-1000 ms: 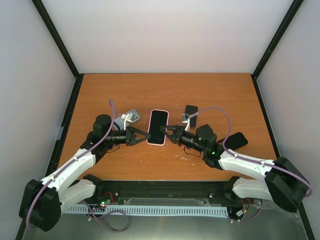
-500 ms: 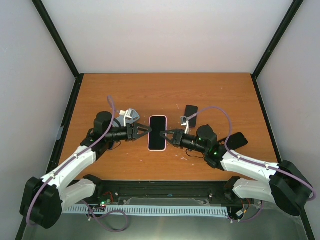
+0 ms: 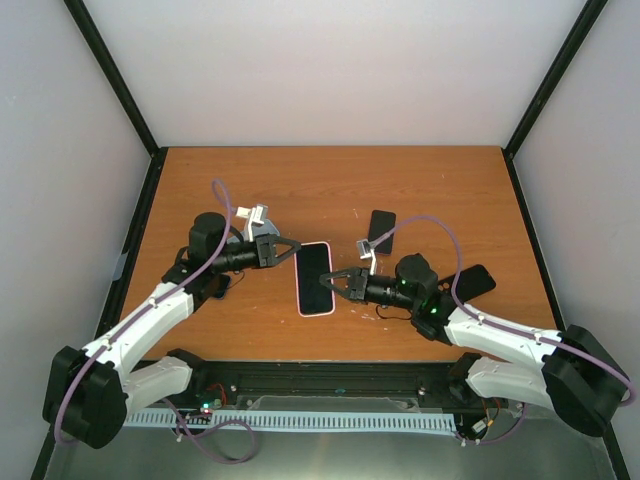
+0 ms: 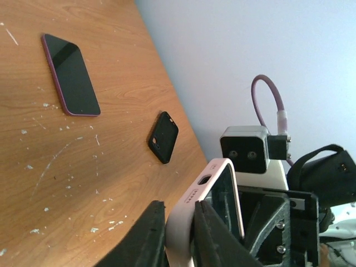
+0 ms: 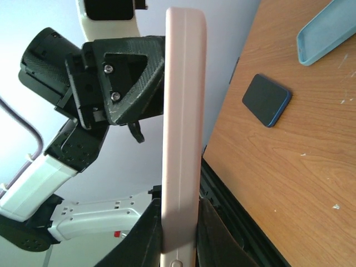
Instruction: Put the phone into the phone case
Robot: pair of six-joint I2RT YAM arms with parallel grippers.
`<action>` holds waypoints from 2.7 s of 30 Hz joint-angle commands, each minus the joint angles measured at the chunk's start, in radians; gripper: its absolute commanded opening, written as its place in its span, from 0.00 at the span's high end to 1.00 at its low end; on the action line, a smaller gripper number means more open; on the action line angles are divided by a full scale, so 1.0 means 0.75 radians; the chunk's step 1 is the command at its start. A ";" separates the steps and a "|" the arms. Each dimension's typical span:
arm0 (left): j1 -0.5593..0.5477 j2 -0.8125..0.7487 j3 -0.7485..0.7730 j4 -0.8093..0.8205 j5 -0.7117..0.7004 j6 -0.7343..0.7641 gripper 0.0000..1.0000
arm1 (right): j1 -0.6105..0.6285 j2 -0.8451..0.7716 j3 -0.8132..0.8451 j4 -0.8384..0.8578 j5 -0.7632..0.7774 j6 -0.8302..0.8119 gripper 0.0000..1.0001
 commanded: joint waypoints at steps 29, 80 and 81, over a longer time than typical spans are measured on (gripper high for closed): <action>0.001 -0.071 0.147 -0.566 -0.557 0.237 0.00 | -0.069 0.291 0.121 -0.331 0.293 -0.351 0.89; 0.519 0.872 0.563 -0.509 -0.952 0.096 0.00 | -0.238 -0.096 0.150 -1.013 0.660 -0.531 0.00; 0.530 0.909 0.579 -0.506 -0.924 0.101 0.00 | -0.237 -0.112 0.151 -1.023 0.667 -0.536 0.00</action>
